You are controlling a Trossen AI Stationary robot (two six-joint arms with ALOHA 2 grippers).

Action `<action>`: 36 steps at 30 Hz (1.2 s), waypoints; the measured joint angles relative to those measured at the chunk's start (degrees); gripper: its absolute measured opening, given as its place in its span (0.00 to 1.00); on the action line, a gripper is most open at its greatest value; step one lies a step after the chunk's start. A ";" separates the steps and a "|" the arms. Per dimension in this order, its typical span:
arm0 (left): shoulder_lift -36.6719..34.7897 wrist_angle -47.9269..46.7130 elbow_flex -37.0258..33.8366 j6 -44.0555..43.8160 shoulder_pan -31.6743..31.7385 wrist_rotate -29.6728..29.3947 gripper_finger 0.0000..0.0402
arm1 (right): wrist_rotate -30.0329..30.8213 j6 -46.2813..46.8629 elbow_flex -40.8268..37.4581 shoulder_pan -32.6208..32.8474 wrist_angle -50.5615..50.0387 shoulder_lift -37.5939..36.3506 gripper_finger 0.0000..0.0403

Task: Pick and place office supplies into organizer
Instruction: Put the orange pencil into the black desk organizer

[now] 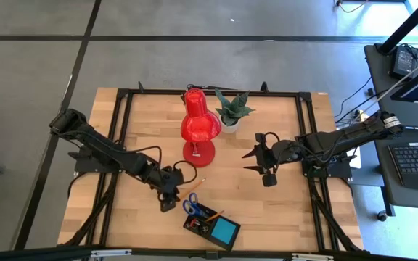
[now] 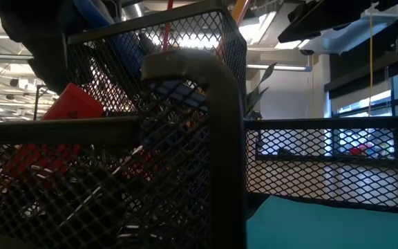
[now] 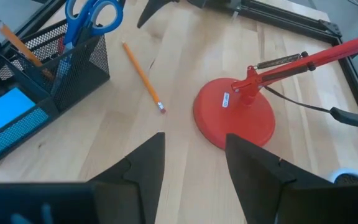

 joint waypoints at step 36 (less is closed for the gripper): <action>22.35 -19.34 14.24 -14.71 -6.49 -4.12 0.39 | 0.11 -0.13 0.00 0.00 2.04 0.04 0.43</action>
